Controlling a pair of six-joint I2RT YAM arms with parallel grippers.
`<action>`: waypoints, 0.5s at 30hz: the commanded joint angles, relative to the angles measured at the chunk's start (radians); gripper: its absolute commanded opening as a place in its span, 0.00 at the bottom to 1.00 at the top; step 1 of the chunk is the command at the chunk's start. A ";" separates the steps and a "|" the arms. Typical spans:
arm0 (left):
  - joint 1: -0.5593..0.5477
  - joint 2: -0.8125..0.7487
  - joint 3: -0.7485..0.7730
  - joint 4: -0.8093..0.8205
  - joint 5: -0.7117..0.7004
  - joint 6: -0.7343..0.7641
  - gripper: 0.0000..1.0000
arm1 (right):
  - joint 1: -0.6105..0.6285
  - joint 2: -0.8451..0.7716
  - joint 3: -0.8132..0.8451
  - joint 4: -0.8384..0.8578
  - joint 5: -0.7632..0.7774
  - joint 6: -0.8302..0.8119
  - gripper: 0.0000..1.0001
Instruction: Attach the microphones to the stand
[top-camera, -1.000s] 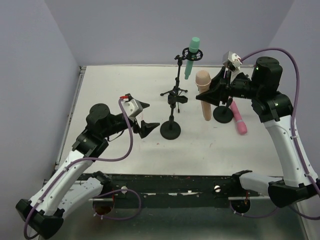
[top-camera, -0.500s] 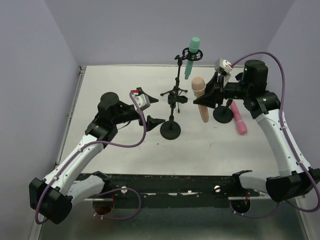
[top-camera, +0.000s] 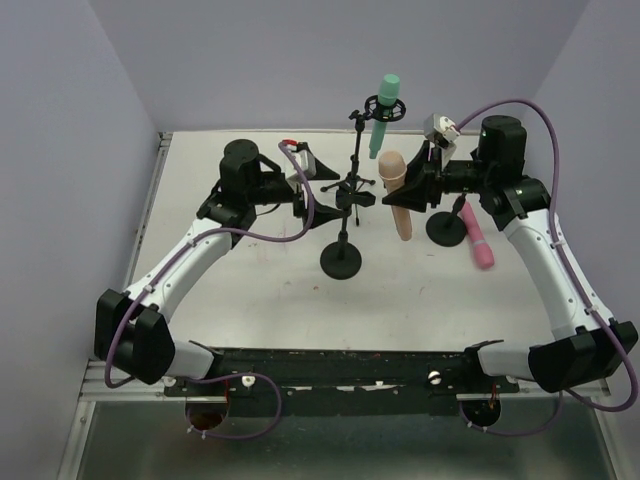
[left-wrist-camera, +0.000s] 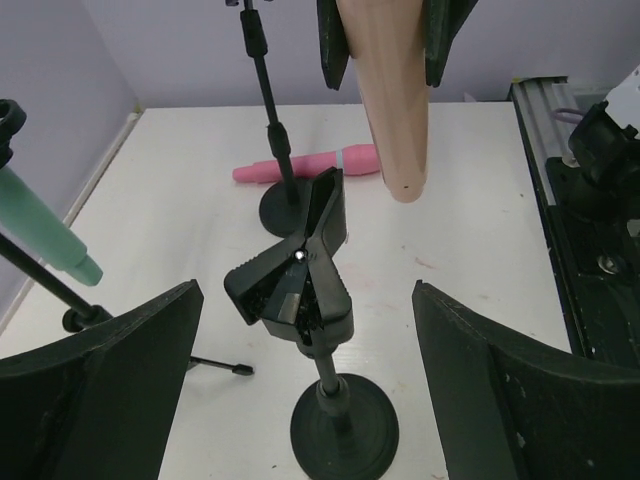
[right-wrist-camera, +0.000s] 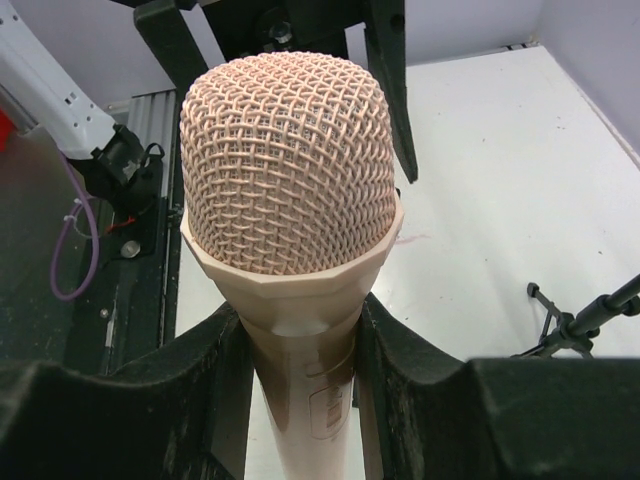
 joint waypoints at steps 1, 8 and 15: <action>0.008 0.076 0.076 0.021 0.123 0.001 0.93 | -0.002 0.012 0.003 0.040 -0.050 0.001 0.16; 0.008 0.126 0.099 0.018 0.146 0.015 0.92 | -0.002 0.025 0.014 0.041 -0.064 0.007 0.16; 0.006 0.139 0.082 0.086 0.160 -0.027 0.86 | -0.002 0.059 0.039 0.055 -0.079 0.029 0.16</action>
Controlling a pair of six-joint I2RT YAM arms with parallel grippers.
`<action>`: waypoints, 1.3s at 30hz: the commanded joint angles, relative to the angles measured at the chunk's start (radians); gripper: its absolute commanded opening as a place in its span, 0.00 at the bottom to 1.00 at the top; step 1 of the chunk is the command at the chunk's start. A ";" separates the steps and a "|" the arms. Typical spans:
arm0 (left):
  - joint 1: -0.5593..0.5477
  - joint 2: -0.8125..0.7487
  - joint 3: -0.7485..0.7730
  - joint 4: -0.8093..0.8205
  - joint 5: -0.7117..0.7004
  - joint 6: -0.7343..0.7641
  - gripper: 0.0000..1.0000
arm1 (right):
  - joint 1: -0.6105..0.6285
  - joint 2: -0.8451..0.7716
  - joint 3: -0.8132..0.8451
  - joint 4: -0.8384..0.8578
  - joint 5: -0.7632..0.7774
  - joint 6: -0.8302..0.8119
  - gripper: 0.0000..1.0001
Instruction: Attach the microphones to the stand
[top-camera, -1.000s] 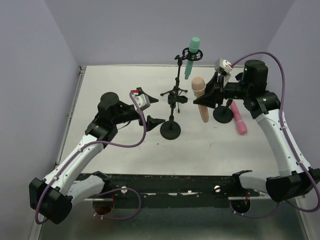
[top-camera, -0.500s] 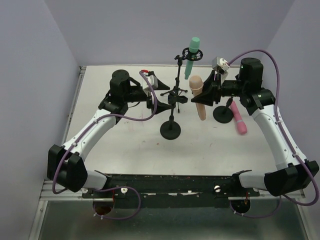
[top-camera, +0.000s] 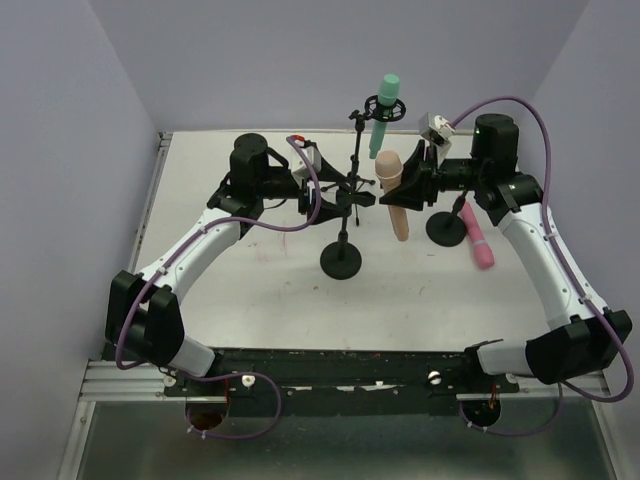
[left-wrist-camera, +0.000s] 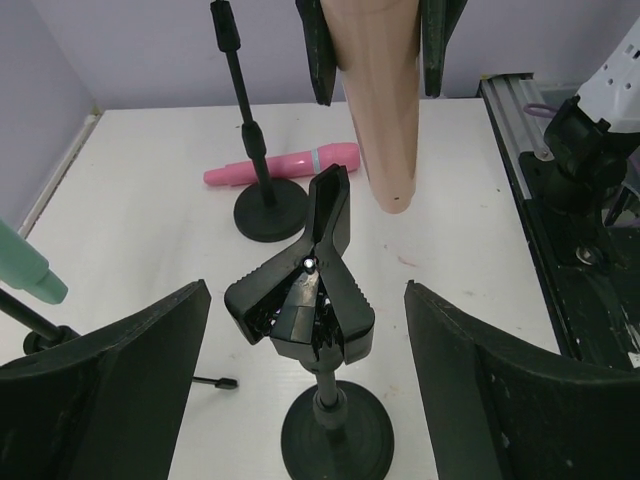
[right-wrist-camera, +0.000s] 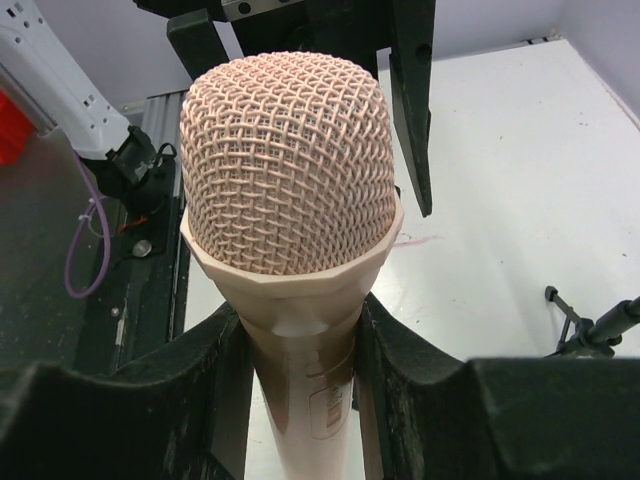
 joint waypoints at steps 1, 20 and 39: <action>0.004 0.011 0.005 0.064 0.058 -0.016 0.85 | 0.000 0.026 0.041 0.046 -0.047 0.034 0.16; 0.000 -0.036 -0.036 0.024 0.006 -0.042 0.18 | 0.072 0.107 0.075 0.192 -0.041 0.143 0.16; -0.035 -0.136 -0.217 0.259 -0.112 -0.295 0.10 | 0.112 0.095 -0.125 0.595 -0.084 0.308 0.17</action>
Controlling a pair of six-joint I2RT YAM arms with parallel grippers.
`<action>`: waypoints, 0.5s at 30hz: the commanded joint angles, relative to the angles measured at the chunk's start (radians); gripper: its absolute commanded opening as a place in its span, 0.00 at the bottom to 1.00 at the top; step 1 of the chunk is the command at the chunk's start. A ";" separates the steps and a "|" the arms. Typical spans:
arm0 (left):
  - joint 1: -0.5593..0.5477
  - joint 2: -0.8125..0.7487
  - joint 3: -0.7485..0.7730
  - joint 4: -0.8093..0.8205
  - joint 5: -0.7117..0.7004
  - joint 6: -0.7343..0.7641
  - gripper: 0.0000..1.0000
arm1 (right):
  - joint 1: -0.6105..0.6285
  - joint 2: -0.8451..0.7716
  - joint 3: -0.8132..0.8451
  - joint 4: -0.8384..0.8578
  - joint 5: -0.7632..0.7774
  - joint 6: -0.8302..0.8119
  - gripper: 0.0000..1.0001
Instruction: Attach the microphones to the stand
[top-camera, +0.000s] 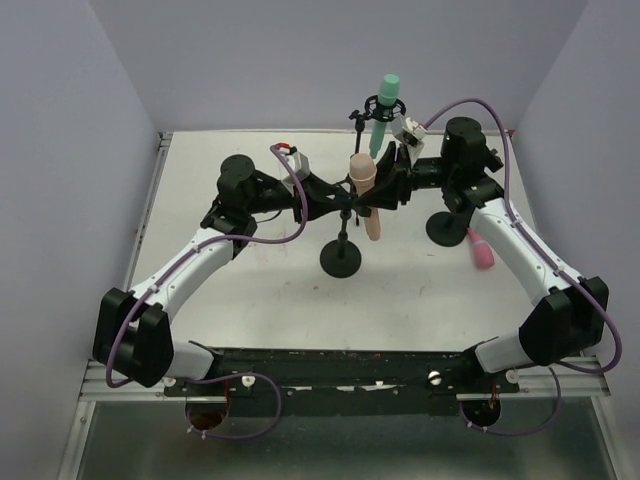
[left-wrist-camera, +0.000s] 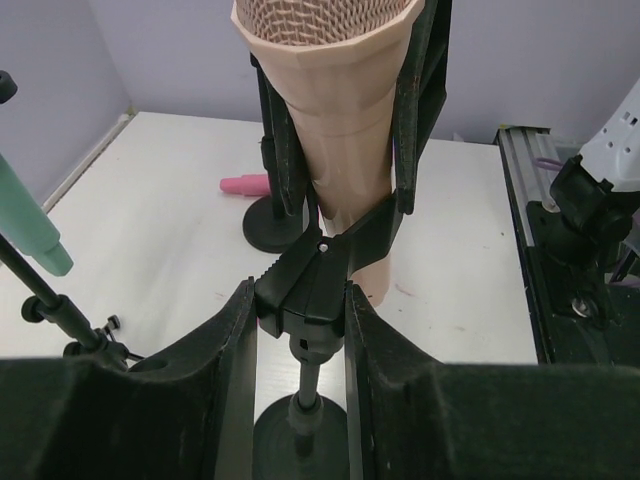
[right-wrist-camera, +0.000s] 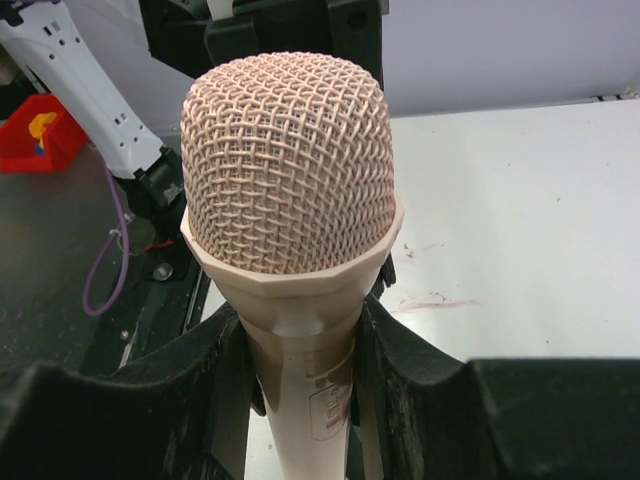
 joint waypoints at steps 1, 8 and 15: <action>-0.037 -0.035 -0.041 0.024 -0.024 -0.087 0.10 | -0.001 -0.022 -0.070 0.246 -0.024 0.132 0.17; -0.063 -0.049 -0.056 0.013 -0.092 -0.113 0.09 | 0.001 -0.007 -0.205 0.781 -0.004 0.526 0.17; -0.067 -0.078 -0.081 0.025 -0.135 -0.145 0.09 | -0.001 0.009 -0.286 1.020 0.066 0.686 0.18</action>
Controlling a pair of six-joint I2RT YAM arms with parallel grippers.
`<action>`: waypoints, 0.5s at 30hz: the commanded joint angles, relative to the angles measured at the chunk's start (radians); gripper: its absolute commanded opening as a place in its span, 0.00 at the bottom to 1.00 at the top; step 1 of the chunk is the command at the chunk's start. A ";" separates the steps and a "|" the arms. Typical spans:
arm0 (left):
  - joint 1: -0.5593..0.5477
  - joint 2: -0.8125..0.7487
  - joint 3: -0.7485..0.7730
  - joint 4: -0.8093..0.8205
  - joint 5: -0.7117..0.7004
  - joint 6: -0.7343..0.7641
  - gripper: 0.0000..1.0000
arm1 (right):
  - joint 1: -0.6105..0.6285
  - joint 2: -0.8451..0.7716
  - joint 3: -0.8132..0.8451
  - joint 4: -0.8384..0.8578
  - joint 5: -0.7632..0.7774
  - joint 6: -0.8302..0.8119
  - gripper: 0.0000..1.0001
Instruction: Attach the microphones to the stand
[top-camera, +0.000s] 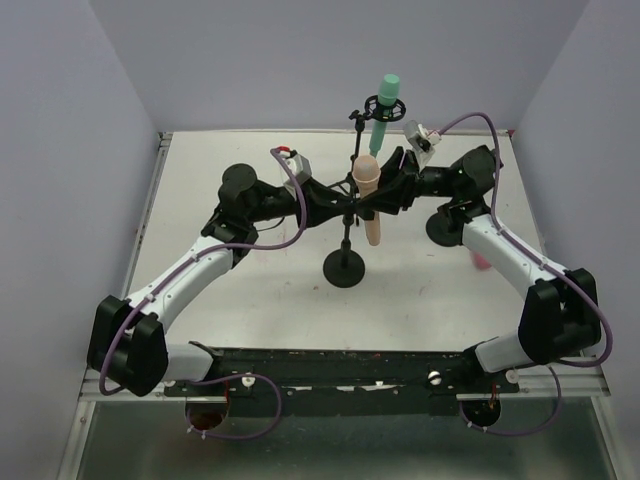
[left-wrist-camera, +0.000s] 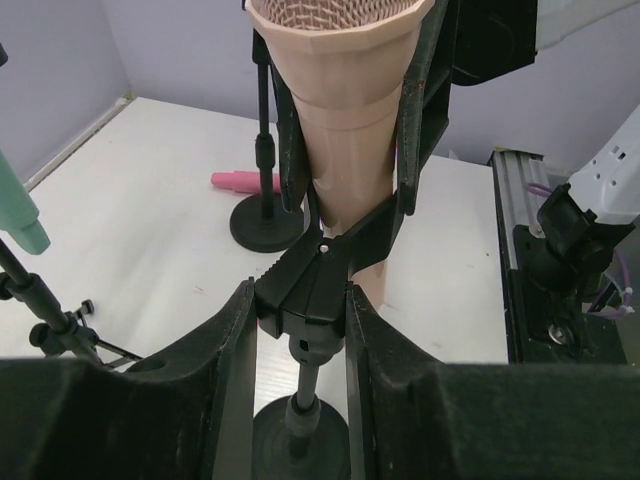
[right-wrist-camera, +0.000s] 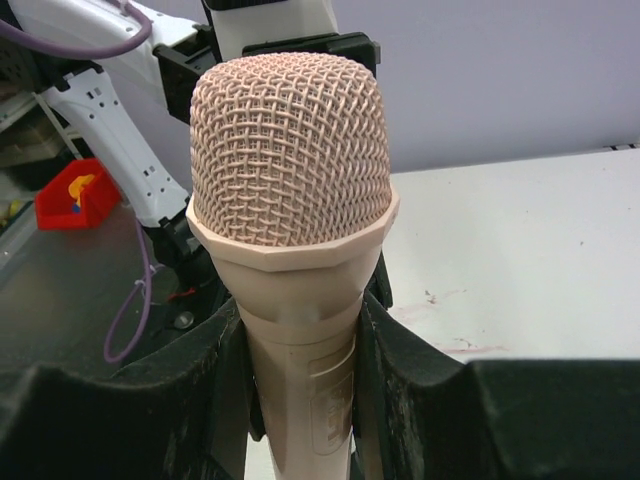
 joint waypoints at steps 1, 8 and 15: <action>-0.023 -0.035 -0.034 0.017 -0.035 -0.065 0.09 | 0.010 0.007 -0.001 0.145 0.082 0.081 0.18; -0.036 -0.047 -0.068 0.064 -0.089 -0.115 0.09 | 0.010 -0.012 -0.041 0.047 0.163 0.009 0.18; -0.064 -0.067 -0.087 0.052 -0.159 -0.100 0.09 | 0.018 -0.030 -0.082 0.042 0.186 0.006 0.18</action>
